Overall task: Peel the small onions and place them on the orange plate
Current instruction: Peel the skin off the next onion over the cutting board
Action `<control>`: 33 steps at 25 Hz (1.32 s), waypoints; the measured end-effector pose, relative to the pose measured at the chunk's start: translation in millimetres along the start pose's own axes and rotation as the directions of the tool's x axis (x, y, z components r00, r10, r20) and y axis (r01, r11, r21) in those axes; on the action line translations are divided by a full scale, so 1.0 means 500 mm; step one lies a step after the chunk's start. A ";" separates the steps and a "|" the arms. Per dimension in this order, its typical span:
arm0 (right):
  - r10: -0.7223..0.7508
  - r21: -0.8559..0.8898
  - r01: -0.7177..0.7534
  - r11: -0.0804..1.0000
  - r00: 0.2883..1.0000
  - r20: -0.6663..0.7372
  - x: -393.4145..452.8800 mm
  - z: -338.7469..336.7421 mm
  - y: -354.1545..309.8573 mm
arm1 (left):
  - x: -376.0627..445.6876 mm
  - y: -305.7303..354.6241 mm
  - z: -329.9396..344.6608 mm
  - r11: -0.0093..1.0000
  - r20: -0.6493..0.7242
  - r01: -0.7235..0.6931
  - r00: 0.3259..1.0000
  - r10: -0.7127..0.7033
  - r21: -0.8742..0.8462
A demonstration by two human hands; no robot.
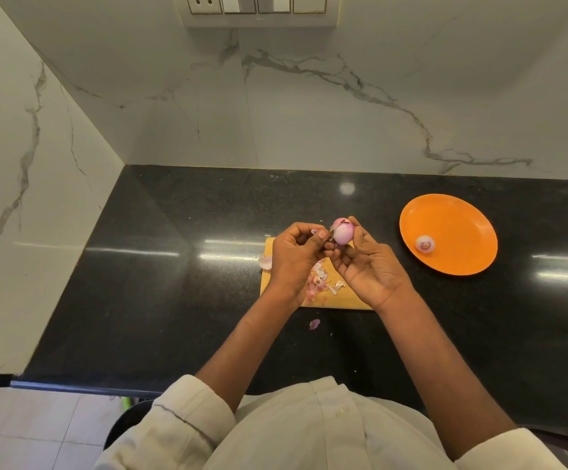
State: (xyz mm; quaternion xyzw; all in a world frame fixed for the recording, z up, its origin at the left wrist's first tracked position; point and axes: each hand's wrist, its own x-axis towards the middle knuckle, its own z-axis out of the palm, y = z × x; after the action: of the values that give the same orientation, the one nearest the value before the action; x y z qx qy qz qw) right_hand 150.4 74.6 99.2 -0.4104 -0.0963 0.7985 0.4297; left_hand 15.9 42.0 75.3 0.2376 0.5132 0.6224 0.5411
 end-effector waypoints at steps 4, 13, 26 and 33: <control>0.091 0.095 -0.091 0.991 0.996 0.009 0.001 -0.002 -0.002 | 0.004 -0.002 -0.008 0.998 0.024 0.057 0.998 -0.056 -0.028; 0.175 -0.127 -0.174 0.976 0.985 -0.008 -0.005 -0.003 -0.014 | 0.014 0.003 -0.061 0.956 0.158 0.290 0.947 -0.280 -0.045; -0.229 -0.492 0.169 0.854 0.971 -0.064 -0.008 -0.015 -0.009 | 0.019 -0.007 -0.044 0.853 0.018 -0.031 1.000 0.025 0.520; -0.264 -0.520 0.225 0.824 0.965 -0.001 -0.010 -0.012 -0.002 | 0.009 0.005 -0.035 0.852 0.193 -0.233 0.968 0.158 0.469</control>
State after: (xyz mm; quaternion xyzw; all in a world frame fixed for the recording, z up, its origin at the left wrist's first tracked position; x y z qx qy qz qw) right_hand 157.2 70.4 98.7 -0.5236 -0.3426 0.6661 0.4060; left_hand -1.5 39.8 69.8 0.4626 0.5851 0.5054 0.4338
